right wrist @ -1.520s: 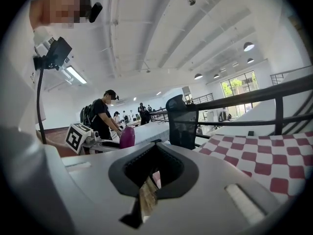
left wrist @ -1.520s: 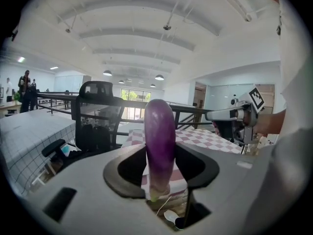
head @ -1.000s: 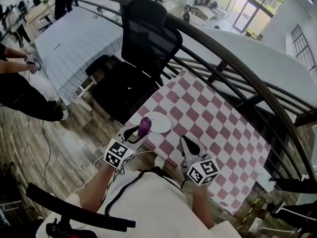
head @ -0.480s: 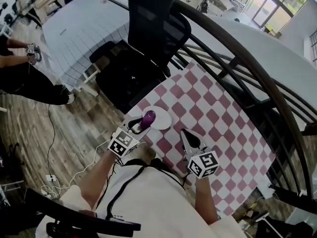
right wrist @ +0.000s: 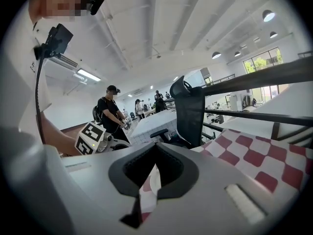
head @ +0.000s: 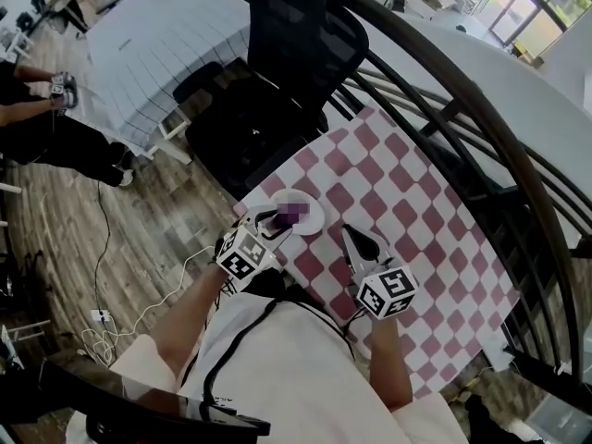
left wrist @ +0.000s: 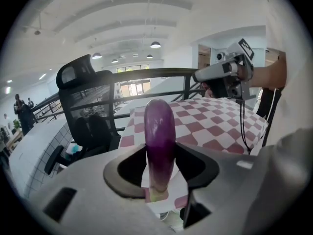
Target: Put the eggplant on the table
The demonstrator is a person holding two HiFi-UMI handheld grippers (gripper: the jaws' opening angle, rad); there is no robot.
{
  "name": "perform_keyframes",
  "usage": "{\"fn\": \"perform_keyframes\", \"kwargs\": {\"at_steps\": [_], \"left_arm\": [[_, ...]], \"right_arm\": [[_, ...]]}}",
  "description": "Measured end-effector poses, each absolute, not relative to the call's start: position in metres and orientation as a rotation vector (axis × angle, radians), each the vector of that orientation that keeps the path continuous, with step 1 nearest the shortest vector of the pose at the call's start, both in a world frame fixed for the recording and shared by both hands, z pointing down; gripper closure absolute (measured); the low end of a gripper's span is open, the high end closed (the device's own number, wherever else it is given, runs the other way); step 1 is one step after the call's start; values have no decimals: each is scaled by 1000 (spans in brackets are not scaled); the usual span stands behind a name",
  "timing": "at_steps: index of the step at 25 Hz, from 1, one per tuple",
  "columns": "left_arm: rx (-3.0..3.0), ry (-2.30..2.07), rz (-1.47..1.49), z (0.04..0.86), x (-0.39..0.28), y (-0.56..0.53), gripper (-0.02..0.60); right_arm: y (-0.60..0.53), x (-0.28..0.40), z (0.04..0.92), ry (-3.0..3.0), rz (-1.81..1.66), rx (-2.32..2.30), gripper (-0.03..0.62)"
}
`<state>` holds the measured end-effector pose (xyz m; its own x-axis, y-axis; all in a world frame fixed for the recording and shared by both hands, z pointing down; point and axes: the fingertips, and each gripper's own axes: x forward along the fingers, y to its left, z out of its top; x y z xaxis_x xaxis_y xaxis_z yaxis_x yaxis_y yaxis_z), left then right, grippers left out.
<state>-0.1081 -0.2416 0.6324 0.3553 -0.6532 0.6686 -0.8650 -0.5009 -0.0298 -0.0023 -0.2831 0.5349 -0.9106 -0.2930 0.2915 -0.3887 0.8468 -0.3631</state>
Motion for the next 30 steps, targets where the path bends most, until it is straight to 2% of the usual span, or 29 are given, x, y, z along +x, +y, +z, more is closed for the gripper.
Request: {"fn": "perform_keyframes", "kwargs": {"at_steps": [19,30], "left_arm": [[2444,-983,1290,681,-110,-257,393],[2497,-760,1563,716,-109,-267,393]], "right_arm": [[-272,-3,551,-2693,661,723,588],[-257,-10,604,-2560,756,835,588]]}}
